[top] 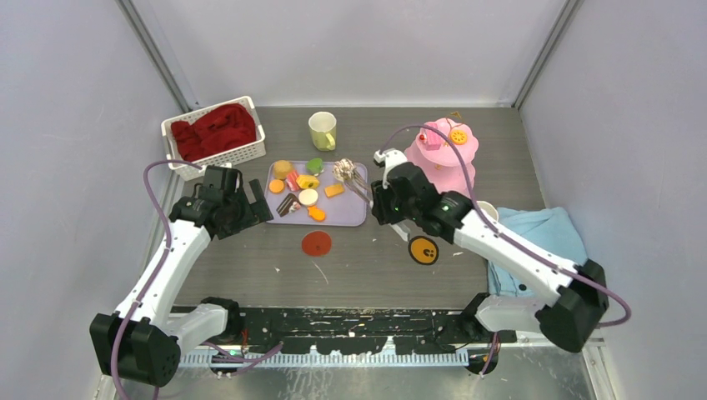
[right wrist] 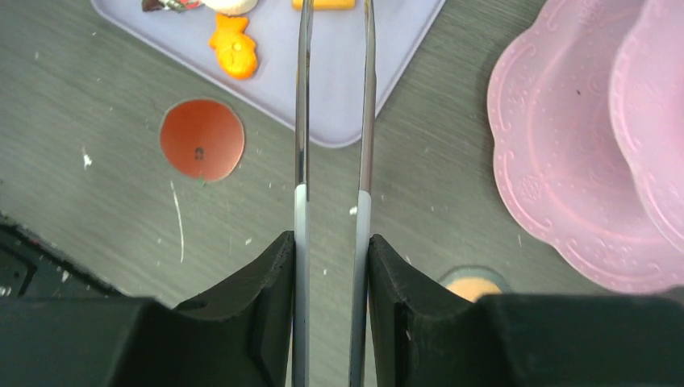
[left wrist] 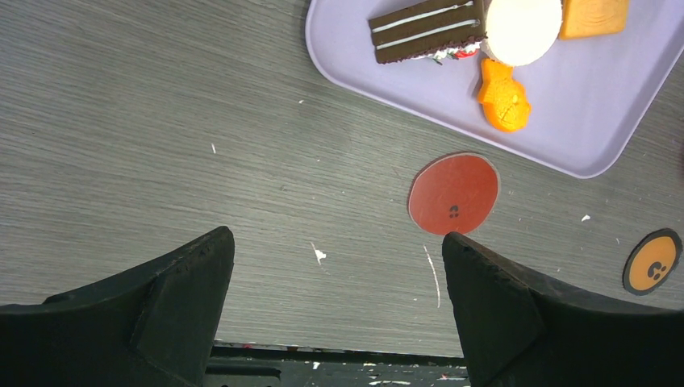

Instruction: Serve the afternoon tea

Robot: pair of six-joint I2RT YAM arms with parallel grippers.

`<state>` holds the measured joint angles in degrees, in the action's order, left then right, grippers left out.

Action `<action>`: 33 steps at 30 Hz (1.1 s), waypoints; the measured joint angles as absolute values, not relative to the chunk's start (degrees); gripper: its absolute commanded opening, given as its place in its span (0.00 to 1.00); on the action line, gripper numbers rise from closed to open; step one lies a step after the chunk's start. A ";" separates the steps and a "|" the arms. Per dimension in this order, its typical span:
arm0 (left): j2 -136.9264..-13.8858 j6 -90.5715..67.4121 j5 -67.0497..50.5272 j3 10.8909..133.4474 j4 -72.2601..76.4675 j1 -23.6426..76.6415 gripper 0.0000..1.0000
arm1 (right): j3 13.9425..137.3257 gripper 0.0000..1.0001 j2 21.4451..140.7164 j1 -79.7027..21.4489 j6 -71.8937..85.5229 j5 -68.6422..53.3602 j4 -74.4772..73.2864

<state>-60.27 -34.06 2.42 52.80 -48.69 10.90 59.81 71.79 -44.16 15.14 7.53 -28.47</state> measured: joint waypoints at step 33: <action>-59.24 -34.06 1.72 52.82 -48.69 10.90 1.00 | 55.16 0.27 53.25 -34.98 17.50 23.14 -46.06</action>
